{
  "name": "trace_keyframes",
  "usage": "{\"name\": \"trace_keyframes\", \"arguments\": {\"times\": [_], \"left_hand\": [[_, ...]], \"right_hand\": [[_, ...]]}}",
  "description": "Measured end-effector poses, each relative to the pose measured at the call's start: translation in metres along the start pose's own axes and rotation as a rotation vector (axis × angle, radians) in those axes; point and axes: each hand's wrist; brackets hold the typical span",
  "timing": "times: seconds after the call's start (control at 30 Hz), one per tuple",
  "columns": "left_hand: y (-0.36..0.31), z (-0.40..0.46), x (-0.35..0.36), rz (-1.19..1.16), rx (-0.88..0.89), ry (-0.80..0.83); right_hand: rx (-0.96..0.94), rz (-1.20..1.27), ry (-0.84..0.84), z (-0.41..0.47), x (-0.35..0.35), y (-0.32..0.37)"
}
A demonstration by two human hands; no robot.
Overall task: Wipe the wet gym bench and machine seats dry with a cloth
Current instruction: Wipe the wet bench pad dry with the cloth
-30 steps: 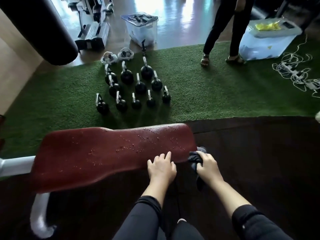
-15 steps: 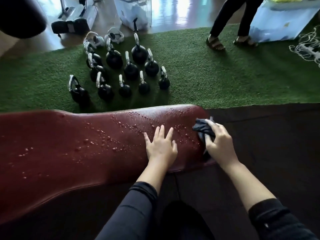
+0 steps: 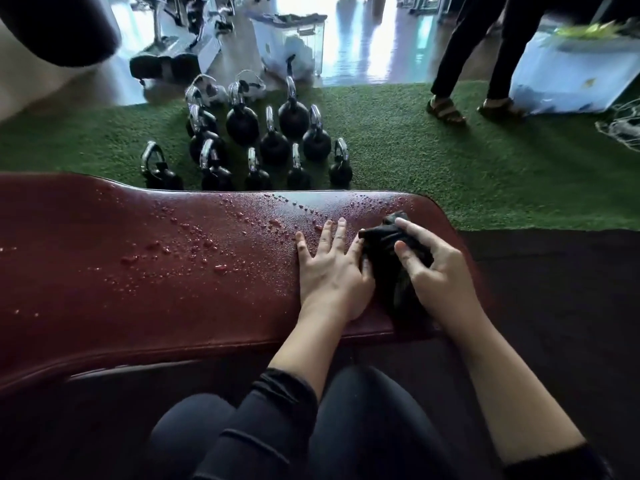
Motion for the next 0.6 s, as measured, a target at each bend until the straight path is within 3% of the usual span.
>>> {"name": "trace_keyframes", "arguments": {"times": [0.1, 0.23, 0.47, 0.6], "left_hand": [[0.000, -0.001, 0.001, -0.024, -0.004, -0.018], [-0.001, -0.001, 0.000, -0.026, -0.006, -0.018], [0.000, -0.001, 0.001, -0.037, -0.011, -0.038], [-0.001, -0.001, 0.001, -0.035, -0.009, -0.044]], "right_hand": [[0.074, -0.172, -0.100, 0.002, -0.013, -0.016], [0.234, -0.436, -0.046, -0.004, -0.019, -0.032], [0.195, -0.469, 0.168, -0.009, -0.014, -0.017], [0.165, -0.435, 0.152, -0.009, -0.021, -0.018]]}}
Point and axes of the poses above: each hand's wrist, its own z-axis towards the middle knuckle, its own x-axis out of the palm, y = z × x, and after that the axes turned 9 degrees about y, right-handed
